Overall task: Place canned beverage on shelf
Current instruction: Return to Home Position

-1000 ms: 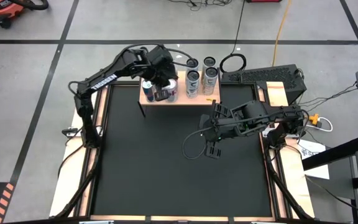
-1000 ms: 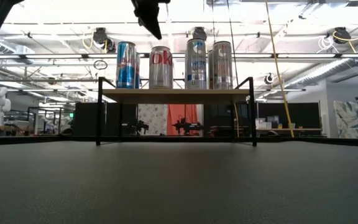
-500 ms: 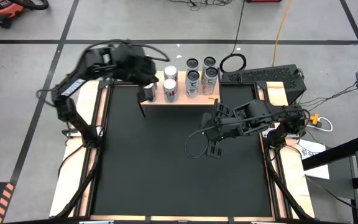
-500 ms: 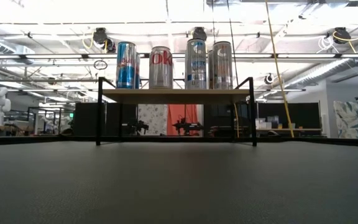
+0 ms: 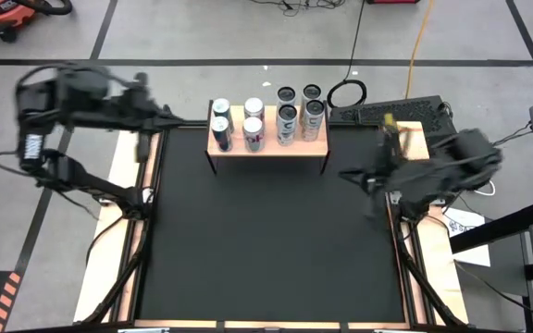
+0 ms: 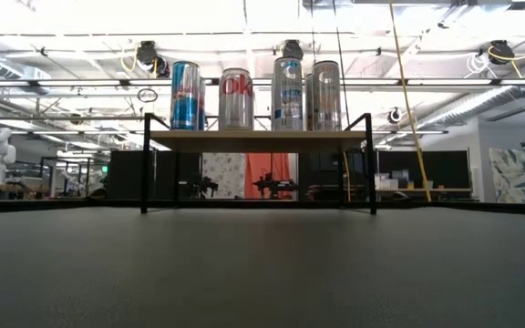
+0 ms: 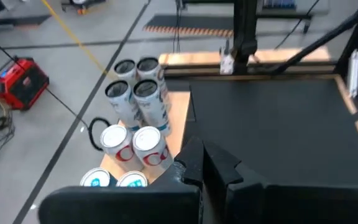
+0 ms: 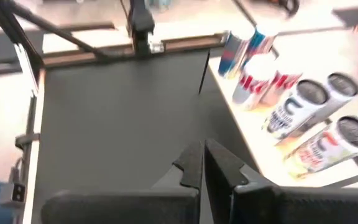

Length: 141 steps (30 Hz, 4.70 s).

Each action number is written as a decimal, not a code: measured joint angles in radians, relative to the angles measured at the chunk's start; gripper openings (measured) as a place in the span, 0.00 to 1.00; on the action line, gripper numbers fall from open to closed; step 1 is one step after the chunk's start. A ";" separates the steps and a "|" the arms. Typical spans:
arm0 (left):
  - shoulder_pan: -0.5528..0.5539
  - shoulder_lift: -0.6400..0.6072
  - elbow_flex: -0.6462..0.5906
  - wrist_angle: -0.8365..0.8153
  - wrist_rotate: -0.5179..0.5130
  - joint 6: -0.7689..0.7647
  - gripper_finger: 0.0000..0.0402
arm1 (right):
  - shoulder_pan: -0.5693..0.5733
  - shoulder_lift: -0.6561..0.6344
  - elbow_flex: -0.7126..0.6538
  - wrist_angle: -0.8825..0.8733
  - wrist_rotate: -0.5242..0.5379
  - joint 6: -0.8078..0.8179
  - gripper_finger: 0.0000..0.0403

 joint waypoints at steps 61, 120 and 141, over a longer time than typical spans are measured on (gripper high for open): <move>-0.030 -1.040 -1.768 1.116 0.002 -0.101 0.00 | 0.368 -1.087 -2.059 1.833 -0.501 -0.413 0.00; -0.030 -1.045 -2.121 1.382 0.022 -0.153 0.00 | 0.368 -1.109 -2.306 1.935 -0.496 -0.336 0.00; -0.029 -1.046 -2.121 1.368 0.021 -0.153 0.00 | 0.368 -1.109 -2.306 1.932 -0.496 -0.335 0.00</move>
